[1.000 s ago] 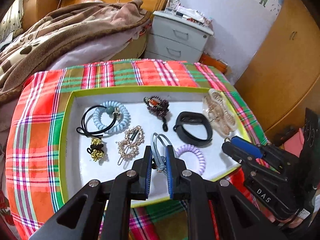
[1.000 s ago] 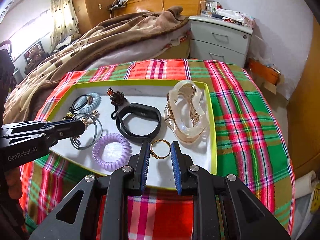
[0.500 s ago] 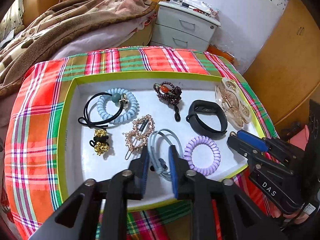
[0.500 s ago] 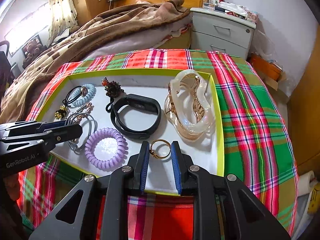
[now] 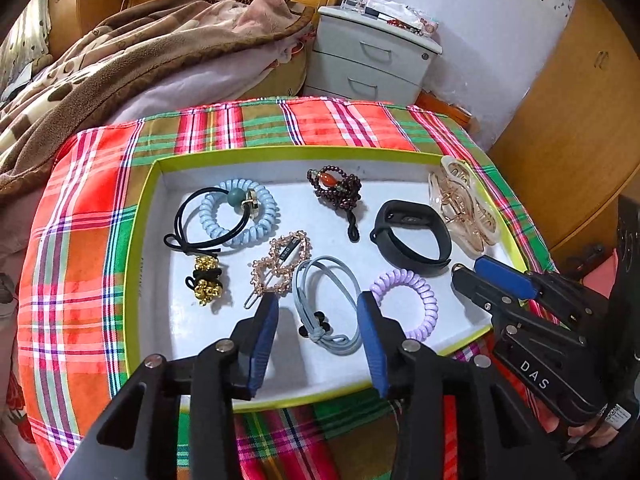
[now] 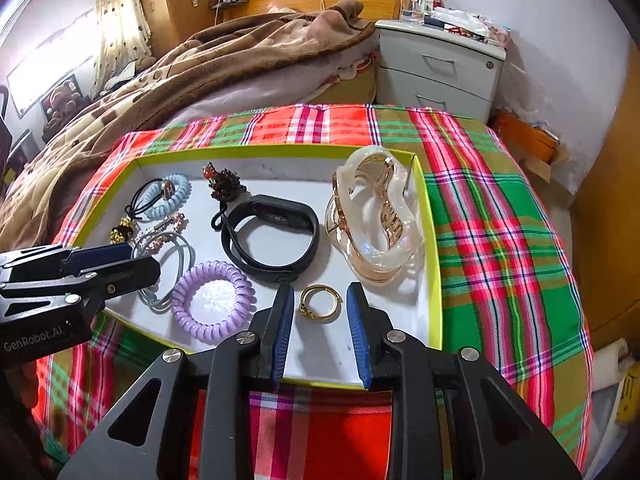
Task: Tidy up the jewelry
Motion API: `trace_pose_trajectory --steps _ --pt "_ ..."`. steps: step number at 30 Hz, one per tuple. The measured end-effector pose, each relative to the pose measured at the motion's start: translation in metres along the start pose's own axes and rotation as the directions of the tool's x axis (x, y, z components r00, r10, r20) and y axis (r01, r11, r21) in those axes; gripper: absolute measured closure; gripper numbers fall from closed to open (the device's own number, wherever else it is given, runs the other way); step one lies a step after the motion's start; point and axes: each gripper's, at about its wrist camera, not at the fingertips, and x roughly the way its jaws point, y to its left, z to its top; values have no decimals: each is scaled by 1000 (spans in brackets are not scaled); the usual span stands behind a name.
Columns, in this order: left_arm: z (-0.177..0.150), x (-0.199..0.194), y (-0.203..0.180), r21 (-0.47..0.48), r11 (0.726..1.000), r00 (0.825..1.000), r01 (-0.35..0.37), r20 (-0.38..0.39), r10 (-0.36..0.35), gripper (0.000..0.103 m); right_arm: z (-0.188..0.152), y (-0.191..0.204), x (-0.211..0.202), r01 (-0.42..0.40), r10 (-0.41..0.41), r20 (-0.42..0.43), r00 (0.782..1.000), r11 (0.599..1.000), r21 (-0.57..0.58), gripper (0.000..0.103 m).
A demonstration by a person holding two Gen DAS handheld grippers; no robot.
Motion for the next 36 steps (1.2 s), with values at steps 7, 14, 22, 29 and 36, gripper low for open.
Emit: trace_pose_trajectory --steps 7,14,22,29,36 --pt "-6 -17 -5 9 999 998 -50 44 49 60 -4 6 -21 -11 10 51 999 1000 14 75" --pt "-22 -39 -14 10 991 984 -134 118 132 60 -17 17 -46 -18 13 117 993 999 35 75" --pt "-40 -56 -24 -8 977 960 -213 183 211 60 -28 26 -66 -12 4 172 985 999 41 75" --pt "-49 -65 -27 -33 976 955 -213 203 216 60 -33 30 -72 -13 5 191 981 999 41 75" --pt "-53 -69 -28 -34 978 955 -207 209 209 60 -35 31 -74 -7 -2 196 981 999 49 75"
